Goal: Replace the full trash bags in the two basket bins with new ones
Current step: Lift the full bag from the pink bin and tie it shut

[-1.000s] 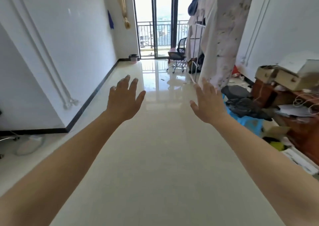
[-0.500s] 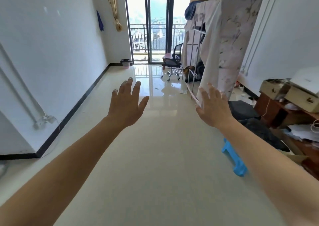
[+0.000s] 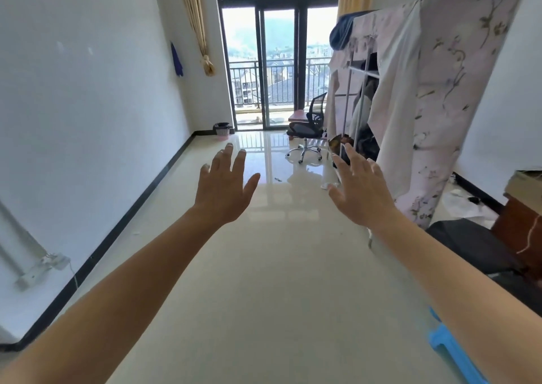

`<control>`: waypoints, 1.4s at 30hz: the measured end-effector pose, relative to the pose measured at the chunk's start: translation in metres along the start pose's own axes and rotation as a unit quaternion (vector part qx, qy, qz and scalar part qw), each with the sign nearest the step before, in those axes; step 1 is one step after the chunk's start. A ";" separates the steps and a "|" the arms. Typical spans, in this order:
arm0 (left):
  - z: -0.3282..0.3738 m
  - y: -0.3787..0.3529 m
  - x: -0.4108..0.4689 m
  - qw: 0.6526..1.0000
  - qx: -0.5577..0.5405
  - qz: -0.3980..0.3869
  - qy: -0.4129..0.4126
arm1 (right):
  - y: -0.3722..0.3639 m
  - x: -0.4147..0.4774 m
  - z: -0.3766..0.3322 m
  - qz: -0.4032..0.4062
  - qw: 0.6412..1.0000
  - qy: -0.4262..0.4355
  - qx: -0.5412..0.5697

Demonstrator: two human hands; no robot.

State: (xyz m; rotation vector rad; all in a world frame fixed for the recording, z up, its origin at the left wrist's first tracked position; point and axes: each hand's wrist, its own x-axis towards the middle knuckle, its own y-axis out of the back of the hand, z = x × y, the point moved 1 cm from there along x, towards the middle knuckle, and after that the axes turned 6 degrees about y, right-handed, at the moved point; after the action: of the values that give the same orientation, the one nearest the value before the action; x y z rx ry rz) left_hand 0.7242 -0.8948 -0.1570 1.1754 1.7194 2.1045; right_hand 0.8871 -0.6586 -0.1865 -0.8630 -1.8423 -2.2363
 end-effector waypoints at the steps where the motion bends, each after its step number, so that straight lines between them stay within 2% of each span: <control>1: -0.002 -0.011 0.030 1.000 0.004 -0.002 -0.003 | -0.012 0.029 0.010 -0.003 1.000 0.003 0.004; 7: -0.037 -0.068 0.183 1.000 0.011 0.023 0.011 | -0.092 0.204 0.036 -0.017 0.999 -0.007 0.042; 12: -0.090 -0.156 0.300 0.998 0.006 0.023 0.050 | -0.194 0.348 0.035 -0.046 0.997 0.068 0.002; 18: -0.156 -0.243 0.482 0.998 0.010 0.025 0.056 | -0.307 0.536 0.051 -0.051 0.996 0.067 -0.005; 24: -0.184 -0.315 0.685 0.999 -0.015 0.034 0.036 | -0.386 0.706 0.104 -0.030 0.998 0.051 -0.020; 30: -0.190 -0.441 0.855 1.000 0.001 0.022 0.002 | -0.511 0.854 0.171 -0.046 0.998 0.029 -0.038; 37: -0.224 -0.568 1.062 0.999 0.001 -0.019 0.029 | -0.649 1.057 0.226 -0.079 0.996 0.029 0.005; 42: -0.284 -0.614 1.184 0.998 0.002 0.004 0.062 | -0.725 1.211 0.214 -0.085 0.994 0.038 0.062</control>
State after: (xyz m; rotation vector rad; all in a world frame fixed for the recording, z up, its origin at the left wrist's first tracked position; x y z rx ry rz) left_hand -0.4610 -0.2209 -0.1701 1.0743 1.7741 2.2235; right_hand -0.3586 0.0384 -0.1956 -0.6120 -2.0640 -2.1847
